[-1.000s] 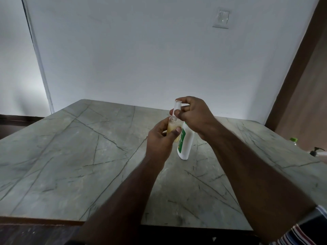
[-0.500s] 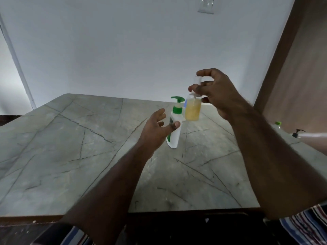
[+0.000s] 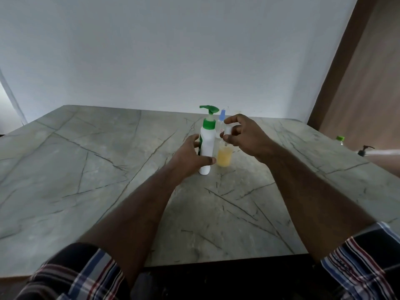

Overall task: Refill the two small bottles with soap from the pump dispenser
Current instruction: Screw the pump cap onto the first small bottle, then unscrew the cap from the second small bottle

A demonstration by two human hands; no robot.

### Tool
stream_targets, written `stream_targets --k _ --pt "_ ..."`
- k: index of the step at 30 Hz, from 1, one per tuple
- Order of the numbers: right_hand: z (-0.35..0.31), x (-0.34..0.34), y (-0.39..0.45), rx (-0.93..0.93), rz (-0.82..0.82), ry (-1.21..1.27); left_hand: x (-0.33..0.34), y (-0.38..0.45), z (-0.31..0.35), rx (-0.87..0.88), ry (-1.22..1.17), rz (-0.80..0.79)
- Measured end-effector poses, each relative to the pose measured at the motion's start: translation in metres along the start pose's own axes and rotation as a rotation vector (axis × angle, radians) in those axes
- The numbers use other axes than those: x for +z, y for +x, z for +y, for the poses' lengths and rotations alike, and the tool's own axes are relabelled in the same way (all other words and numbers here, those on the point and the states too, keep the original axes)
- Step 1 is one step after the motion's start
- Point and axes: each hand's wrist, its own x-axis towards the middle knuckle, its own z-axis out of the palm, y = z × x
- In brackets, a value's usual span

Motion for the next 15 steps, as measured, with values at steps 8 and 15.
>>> stream_targets --k 8,15 --pt "0.010 0.001 0.012 0.014 -0.116 0.058 -0.001 0.014 -0.006 0.038 -0.012 -0.046" --pt "0.006 -0.012 0.029 0.115 -0.058 0.373 -0.003 0.017 -0.013 0.063 -0.017 -0.057"
